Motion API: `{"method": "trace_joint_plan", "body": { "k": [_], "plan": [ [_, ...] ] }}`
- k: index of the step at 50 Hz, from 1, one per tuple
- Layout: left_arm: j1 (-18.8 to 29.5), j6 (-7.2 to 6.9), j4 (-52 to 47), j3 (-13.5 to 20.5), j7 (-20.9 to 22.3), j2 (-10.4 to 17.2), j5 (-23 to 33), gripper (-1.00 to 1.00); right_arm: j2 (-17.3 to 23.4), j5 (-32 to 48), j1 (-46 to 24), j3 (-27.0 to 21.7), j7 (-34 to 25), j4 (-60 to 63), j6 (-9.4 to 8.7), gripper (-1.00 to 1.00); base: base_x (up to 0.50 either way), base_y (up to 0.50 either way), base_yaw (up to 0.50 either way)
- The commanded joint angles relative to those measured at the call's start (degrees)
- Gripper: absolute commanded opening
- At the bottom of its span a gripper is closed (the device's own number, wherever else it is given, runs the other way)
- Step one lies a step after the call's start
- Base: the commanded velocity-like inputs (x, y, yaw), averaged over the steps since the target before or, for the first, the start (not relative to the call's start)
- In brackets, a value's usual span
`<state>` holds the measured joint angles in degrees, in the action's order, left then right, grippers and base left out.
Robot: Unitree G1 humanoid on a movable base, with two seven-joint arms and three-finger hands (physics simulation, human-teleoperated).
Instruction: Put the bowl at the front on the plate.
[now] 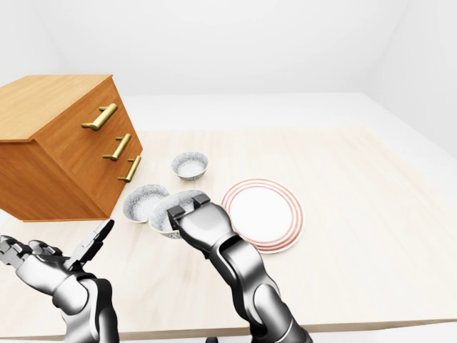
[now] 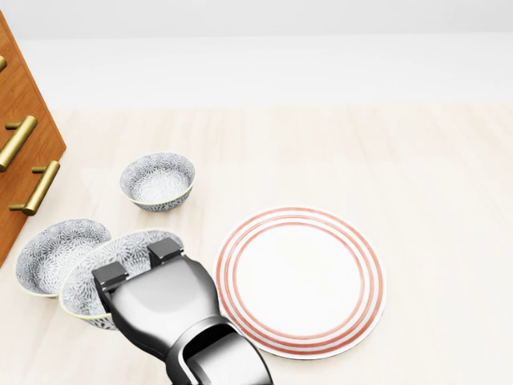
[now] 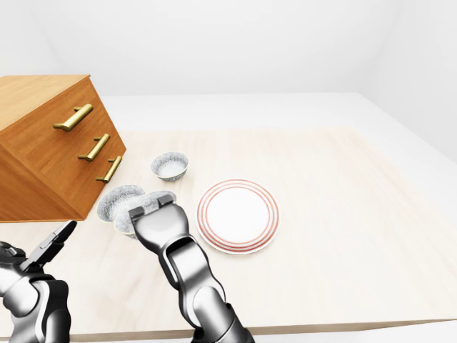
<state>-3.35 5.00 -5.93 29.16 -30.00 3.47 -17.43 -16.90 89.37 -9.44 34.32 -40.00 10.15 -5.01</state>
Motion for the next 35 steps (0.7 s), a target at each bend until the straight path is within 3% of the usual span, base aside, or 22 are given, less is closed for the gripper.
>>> {"method": "trace_joint_plan", "body": {
  "k": [1, 20, 31, 35],
  "plan": [
    [0.21, 0.0, 1.15, -0.29, 0.0, 0.15, -0.1, 1.0, 0.11, 7.15, -0.58, -1.43, 0.0, 7.77, 2.42, -1.0, 0.0, 0.0, 0.0],
    [-0.79, 0.0, -1.57, 0.24, 0.0, -0.28, -0.18, 1.0, 3.36, 12.41, 4.15, 0.14, 0.0, 14.87, 0.06, -1.0, 0.0, 0.0, 0.0],
    [0.43, 0.0, 1.3, -0.05, 0.0, -0.09, 0.45, 1.0, 5.44, 12.53, 6.47, -0.13, 0.0, 16.31, 0.01, -1.0, 0.0, 0.0, 0.0],
    [0.5, 0.0, 2.0, -0.44, 0.0, 0.24, 0.19, 1.0, 6.44, 11.86, 8.19, -0.07, 2.69, 16.65, 0.01, -1.0, 0.0, 0.0, 0.0]
  ]
}}
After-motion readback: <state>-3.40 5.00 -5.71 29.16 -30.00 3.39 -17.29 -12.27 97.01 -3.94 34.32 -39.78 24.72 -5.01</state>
